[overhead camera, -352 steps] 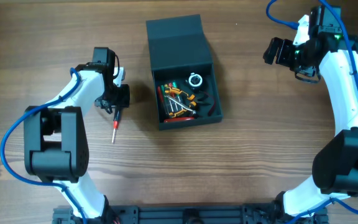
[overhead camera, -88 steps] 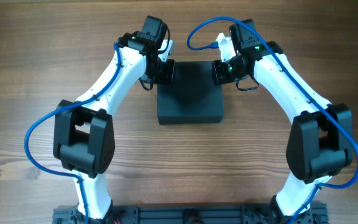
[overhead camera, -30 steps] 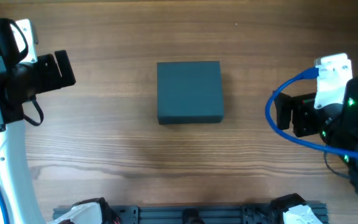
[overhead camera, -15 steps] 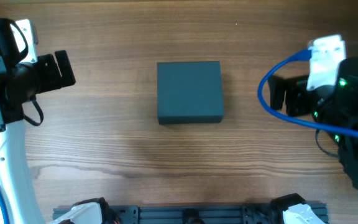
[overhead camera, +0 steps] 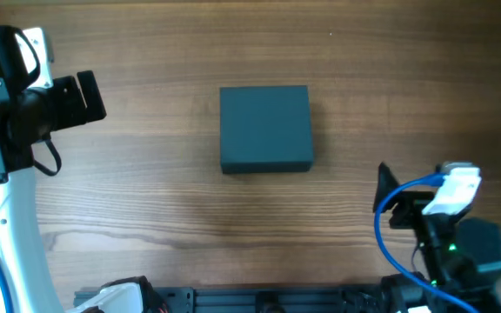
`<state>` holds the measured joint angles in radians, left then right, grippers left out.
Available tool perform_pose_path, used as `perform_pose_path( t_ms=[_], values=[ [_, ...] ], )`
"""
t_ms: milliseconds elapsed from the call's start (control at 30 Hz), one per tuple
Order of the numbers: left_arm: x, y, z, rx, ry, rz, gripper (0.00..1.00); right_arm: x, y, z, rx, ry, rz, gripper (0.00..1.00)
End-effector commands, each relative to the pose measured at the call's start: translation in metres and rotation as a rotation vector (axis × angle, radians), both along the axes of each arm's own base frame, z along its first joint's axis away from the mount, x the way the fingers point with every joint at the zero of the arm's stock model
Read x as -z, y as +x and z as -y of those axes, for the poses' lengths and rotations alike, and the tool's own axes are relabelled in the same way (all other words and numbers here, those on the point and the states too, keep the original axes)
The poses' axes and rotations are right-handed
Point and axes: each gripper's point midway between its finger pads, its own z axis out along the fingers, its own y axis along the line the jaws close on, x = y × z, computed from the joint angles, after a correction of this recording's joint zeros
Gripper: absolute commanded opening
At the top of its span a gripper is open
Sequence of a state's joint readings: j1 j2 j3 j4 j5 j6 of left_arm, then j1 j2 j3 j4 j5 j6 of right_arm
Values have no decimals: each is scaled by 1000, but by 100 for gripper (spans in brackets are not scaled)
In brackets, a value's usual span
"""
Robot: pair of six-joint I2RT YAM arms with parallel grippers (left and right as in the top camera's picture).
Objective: Pack container
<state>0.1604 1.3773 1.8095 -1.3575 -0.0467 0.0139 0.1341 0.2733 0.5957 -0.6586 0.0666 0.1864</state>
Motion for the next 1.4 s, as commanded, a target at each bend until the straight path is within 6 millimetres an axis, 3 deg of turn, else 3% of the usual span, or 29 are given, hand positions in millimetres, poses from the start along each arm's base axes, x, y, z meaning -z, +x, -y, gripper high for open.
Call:
perform_pose_path(
  t_ms=[0,400,633,767,1367],
  values=[
    [-1,0,0,0,-5,7,100,19,-3,-1,7,60,37,100],
    [-1,0,0,0,-5,7,100,91,-2,-2,-8,18,-21,100],
    [-1,0,0,0,-5,7,100,127,1,-10,-117,-153,-69,100],
    [-1,0,0,0,-5,7,100,129,0,-18,-234,-315,-50,100],
    [-1,0,0,0,-5,7,100,129,0,-17,-228,-313,-52,100]
  ],
)
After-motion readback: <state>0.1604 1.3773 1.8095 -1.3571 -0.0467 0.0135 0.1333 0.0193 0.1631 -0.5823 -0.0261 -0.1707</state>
